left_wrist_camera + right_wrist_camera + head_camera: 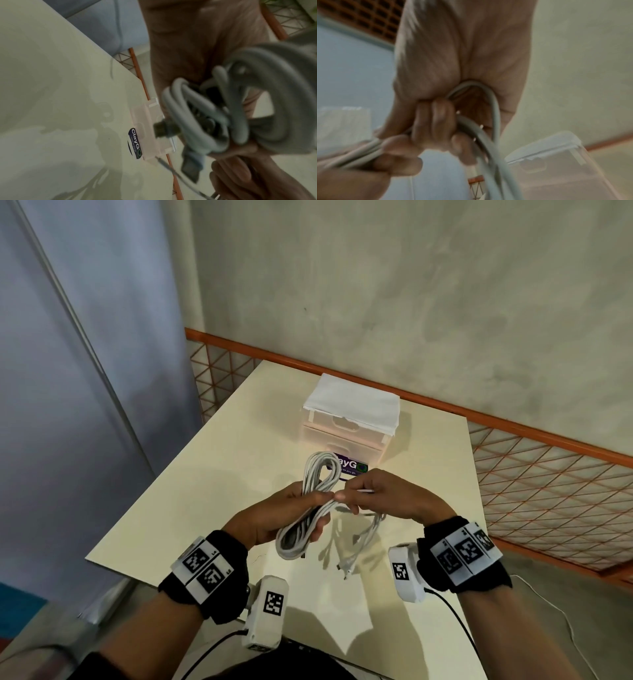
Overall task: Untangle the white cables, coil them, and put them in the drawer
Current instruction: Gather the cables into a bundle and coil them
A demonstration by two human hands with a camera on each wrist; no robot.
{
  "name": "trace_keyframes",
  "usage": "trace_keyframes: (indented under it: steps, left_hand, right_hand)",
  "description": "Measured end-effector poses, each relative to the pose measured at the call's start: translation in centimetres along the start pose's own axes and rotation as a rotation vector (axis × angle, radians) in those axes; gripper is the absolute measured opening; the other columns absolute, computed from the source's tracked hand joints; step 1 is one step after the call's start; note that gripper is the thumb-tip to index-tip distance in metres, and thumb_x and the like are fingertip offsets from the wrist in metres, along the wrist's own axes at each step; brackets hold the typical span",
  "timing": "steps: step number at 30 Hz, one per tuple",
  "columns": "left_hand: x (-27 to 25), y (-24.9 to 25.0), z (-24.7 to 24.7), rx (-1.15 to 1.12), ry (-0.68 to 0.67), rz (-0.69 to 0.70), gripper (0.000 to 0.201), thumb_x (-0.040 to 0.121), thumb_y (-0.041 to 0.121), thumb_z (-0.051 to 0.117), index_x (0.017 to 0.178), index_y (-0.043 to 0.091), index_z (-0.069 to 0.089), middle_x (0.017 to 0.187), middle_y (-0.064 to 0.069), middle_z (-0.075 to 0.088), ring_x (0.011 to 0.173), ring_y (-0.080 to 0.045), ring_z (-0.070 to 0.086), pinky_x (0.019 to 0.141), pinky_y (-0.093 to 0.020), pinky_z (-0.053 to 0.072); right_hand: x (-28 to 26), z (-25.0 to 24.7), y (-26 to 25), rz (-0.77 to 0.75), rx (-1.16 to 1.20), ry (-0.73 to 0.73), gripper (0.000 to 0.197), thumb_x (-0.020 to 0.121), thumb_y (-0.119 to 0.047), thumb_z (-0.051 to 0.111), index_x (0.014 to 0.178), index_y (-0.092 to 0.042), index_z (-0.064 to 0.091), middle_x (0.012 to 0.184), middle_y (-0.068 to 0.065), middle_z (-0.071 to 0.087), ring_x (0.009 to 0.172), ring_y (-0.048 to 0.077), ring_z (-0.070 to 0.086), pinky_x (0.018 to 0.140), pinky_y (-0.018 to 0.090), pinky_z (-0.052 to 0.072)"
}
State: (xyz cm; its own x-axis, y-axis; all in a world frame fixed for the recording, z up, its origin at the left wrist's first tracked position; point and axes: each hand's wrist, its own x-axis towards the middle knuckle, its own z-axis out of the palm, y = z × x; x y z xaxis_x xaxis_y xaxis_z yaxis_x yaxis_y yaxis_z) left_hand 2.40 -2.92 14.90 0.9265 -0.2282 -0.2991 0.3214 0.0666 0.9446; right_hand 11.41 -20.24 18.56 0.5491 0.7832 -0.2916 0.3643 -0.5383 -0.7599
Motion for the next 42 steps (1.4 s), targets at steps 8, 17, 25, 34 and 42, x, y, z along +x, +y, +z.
trace_keyframes:
  steps: [8,17,25,34,42]
  left_hand:
    - [0.5,-0.5,-0.5,-0.21,-0.01,0.018,0.022,0.099,0.016,0.04,0.078,0.011,0.047,0.054,0.004,0.046,0.041,-0.006,0.036,0.045,-0.018,0.038]
    - [0.3,-0.6,-4.0,0.019,0.139,0.047,0.027,0.099,0.015,0.043,0.072,0.016,0.041,0.054,0.005,0.042,0.041,-0.007,0.031,0.046,-0.02,0.036]
    - [-0.1,-0.4,-5.0,0.125,0.175,0.058,0.025,0.098,0.016,0.046,0.073,0.016,0.041,0.056,0.004,0.043,0.043,-0.007,0.034,0.047,-0.021,0.038]
    - [0.4,-2.6,-2.4,0.285,0.109,-0.015,0.014,0.096,0.009,0.042,0.084,0.013,0.038,0.062,-0.001,0.046,0.044,-0.009,0.039,0.048,-0.022,0.038]
    - [0.3,-2.7,-3.1,0.249,0.192,-0.013,0.013,0.097,0.01,0.043,0.085,0.013,0.038,0.064,-0.002,0.046,0.046,-0.009,0.039,0.05,-0.024,0.036]
  right_hand:
    - [0.6,0.6,0.5,-0.058,0.135,0.133,0.018,0.081,-0.022,0.072,0.08,-0.006,0.063,0.058,-0.001,0.059,0.05,0.008,0.051,0.051,0.015,0.041]
    - [0.2,-0.1,3.6,-0.082,0.244,0.261,0.019,0.092,-0.021,0.057,0.089,-0.003,0.054,0.078,0.004,0.062,0.077,0.011,0.064,0.078,0.016,0.046]
    - [0.8,0.3,4.1,-0.023,-0.049,0.182,0.018,0.091,-0.024,0.06,0.082,-0.009,0.064,0.074,0.008,0.062,0.062,0.0,0.053,0.066,0.013,0.045]
    - [2.0,2.2,1.5,-0.252,0.084,0.388,0.018,0.096,-0.013,0.049,0.083,-0.01,0.061,0.075,-0.003,0.059,0.065,0.014,0.059,0.07,0.026,0.049]
    - [0.9,1.9,3.1,-0.29,0.02,0.505,0.015,0.09,-0.018,0.06,0.089,-0.012,0.073,0.077,-0.013,0.056,0.072,0.004,0.053,0.067,0.011,0.036]
